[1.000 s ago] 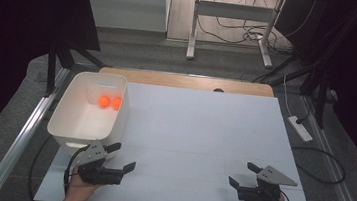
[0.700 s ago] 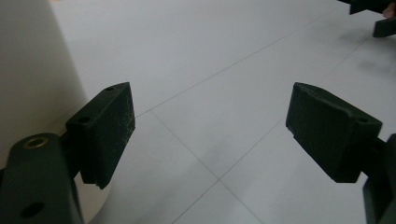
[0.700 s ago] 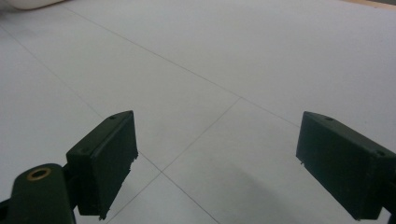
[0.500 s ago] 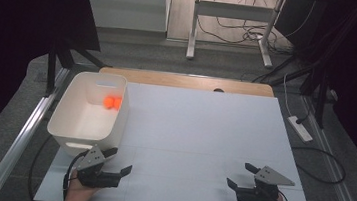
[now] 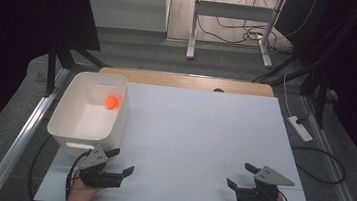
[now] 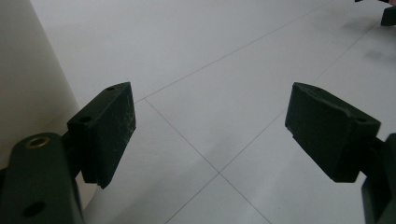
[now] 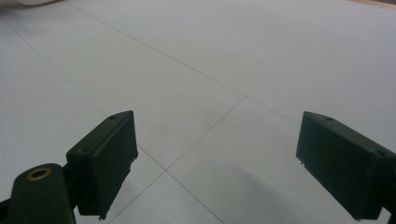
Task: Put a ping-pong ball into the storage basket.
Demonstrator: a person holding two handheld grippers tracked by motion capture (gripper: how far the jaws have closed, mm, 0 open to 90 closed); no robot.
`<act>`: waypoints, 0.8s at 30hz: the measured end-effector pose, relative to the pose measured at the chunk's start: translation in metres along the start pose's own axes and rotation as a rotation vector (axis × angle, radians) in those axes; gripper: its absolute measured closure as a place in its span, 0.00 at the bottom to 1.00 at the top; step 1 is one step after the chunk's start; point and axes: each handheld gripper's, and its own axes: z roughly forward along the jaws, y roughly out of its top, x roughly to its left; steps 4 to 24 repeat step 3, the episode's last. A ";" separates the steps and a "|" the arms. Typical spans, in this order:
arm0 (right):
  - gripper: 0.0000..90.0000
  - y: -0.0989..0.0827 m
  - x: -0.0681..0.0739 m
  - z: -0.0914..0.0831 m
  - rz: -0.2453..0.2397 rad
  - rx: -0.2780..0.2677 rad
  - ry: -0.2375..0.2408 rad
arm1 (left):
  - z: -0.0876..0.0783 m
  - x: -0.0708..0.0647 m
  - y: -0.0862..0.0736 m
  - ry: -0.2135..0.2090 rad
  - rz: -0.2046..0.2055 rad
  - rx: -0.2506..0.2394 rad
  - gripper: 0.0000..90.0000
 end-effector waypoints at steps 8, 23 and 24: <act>0.13 0.000 0.000 0.000 0.001 0.000 -0.002 | 0.000 -0.001 0.000 0.002 0.000 -0.001 0.19; 0.13 0.000 0.000 0.000 0.001 0.000 -0.002 | 0.000 -0.001 0.000 0.002 0.000 -0.001 0.19; 0.13 0.000 0.000 0.000 0.001 0.000 -0.002 | 0.000 -0.001 0.000 0.002 0.000 -0.001 0.19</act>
